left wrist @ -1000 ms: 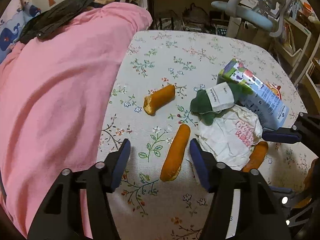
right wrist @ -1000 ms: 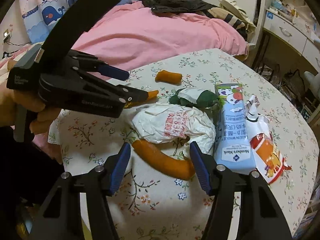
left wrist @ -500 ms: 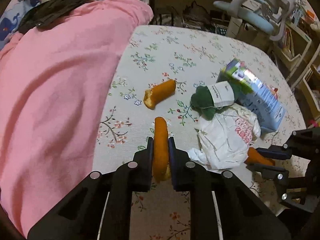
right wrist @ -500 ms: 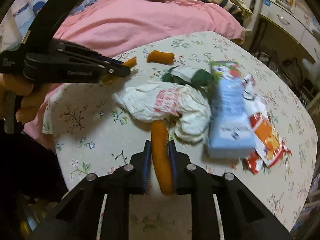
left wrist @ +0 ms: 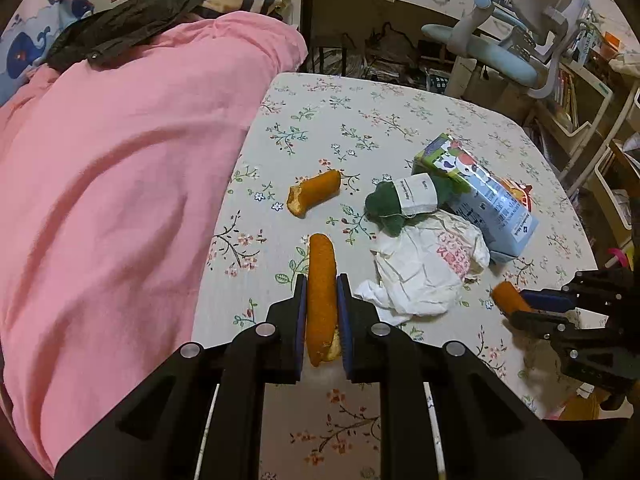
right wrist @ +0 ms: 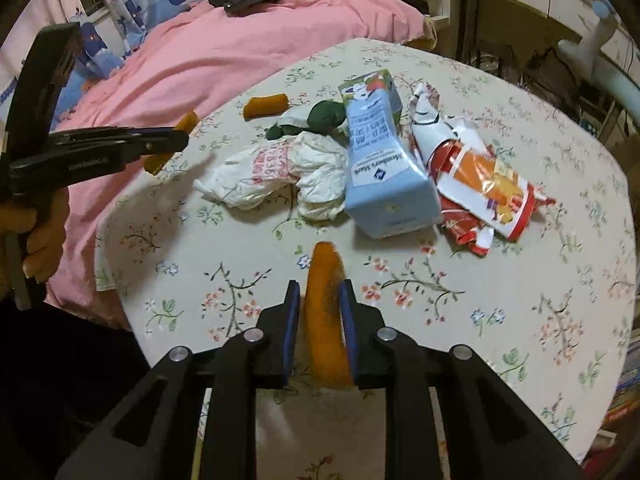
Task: Collect trash
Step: 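Carry both held orange sausages over the yellow bin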
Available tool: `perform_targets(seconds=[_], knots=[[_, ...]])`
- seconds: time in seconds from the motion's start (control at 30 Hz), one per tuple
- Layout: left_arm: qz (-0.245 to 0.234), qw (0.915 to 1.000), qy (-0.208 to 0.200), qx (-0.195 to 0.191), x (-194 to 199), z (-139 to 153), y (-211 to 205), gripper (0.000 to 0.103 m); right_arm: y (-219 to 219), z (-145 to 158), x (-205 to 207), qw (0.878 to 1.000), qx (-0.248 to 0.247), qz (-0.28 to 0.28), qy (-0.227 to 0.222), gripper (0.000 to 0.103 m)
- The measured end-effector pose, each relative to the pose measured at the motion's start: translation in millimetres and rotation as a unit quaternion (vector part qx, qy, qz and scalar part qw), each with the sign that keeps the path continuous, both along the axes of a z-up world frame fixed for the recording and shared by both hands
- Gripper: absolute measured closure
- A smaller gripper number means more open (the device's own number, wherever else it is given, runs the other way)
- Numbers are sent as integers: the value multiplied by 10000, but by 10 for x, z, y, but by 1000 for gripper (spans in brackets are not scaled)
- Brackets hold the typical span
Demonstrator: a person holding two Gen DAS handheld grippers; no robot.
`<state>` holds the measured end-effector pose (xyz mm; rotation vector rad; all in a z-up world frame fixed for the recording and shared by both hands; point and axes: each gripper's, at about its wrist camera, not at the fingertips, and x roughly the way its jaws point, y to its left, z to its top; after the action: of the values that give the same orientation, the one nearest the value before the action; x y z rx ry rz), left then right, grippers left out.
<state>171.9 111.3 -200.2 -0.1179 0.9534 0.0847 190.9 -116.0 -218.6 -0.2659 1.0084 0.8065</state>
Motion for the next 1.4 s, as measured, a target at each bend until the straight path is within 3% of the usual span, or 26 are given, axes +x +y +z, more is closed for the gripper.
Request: perform_targets(seconds=[0.33,0.67,0.83,0.97,1.13,1.4], knots=[[-117,9999,-31,10,2,19,-51,89,39,6,-13,10000,2,86,4,85],[-289,9930,-993,-570,-406,497,-146,89,-328,483,-118,9891,1411,-408,108,86],[-446,9903,-1145,-644,-762,561,-391,89,-424,557,-454,9796,1895,-631,229,86],[-594,9903,-1180,-429,-1114,538,-640,89,-503,510,-875,9725,2168,-787,314,86],[-653,9896,-1244,-323,-1511,520,-836,89,-536,427,-1384,9728,2122,-912,192,86],[-613,9909,-1185,-151,-1904,508,-936,89,-646,344,-1748,9714,2092,-1117,98,86]])
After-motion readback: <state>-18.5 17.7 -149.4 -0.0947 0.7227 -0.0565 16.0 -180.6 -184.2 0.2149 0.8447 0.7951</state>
